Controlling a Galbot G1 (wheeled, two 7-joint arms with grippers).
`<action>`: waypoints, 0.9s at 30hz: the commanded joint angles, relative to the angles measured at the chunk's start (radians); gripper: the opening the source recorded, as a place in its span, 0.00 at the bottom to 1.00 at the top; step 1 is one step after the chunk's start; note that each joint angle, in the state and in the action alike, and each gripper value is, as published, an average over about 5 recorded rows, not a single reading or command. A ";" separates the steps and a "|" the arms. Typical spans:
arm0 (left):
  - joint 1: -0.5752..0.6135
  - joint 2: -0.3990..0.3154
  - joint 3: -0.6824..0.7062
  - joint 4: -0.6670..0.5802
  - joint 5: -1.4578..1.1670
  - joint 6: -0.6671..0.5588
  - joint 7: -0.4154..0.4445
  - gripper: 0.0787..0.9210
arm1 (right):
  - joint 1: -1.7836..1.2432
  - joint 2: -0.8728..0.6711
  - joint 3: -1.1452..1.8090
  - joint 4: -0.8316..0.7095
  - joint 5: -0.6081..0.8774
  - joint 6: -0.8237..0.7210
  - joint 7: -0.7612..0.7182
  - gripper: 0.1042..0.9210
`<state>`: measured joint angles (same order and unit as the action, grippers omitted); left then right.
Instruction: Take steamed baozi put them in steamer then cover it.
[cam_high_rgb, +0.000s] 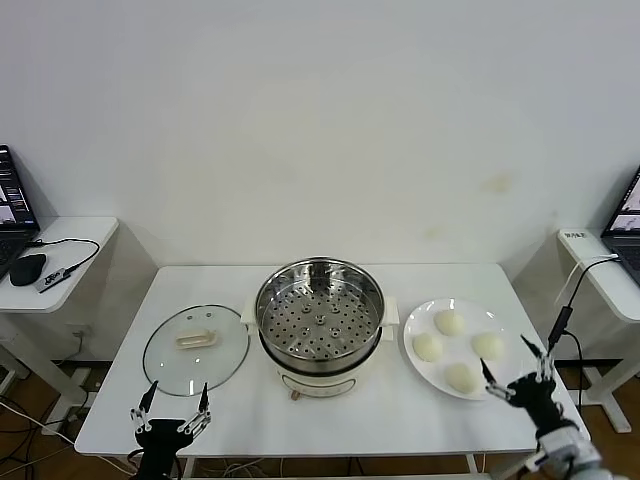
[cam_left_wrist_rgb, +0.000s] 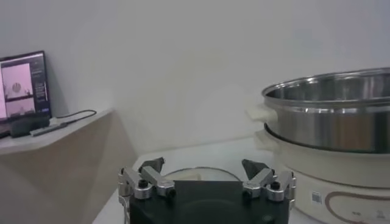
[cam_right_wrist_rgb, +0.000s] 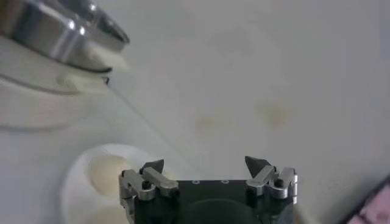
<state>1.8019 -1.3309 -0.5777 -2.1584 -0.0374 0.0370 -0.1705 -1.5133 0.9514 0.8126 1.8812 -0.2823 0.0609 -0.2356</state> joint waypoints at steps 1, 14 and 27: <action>-0.017 0.001 0.000 -0.018 0.031 0.089 -0.005 0.88 | 0.226 -0.309 -0.044 -0.142 -0.096 -0.057 -0.230 0.88; -0.009 -0.024 -0.001 -0.036 0.106 0.105 -0.010 0.88 | 0.863 -0.522 -0.691 -0.474 -0.030 -0.037 -0.596 0.88; 0.001 -0.039 -0.015 -0.040 0.120 0.106 -0.019 0.88 | 1.454 -0.288 -1.342 -0.776 0.024 0.025 -0.804 0.88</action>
<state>1.8043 -1.3710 -0.5945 -2.1987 0.0748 0.1357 -0.1892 -0.4627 0.5858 -0.1019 1.3216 -0.2791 0.0602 -0.8683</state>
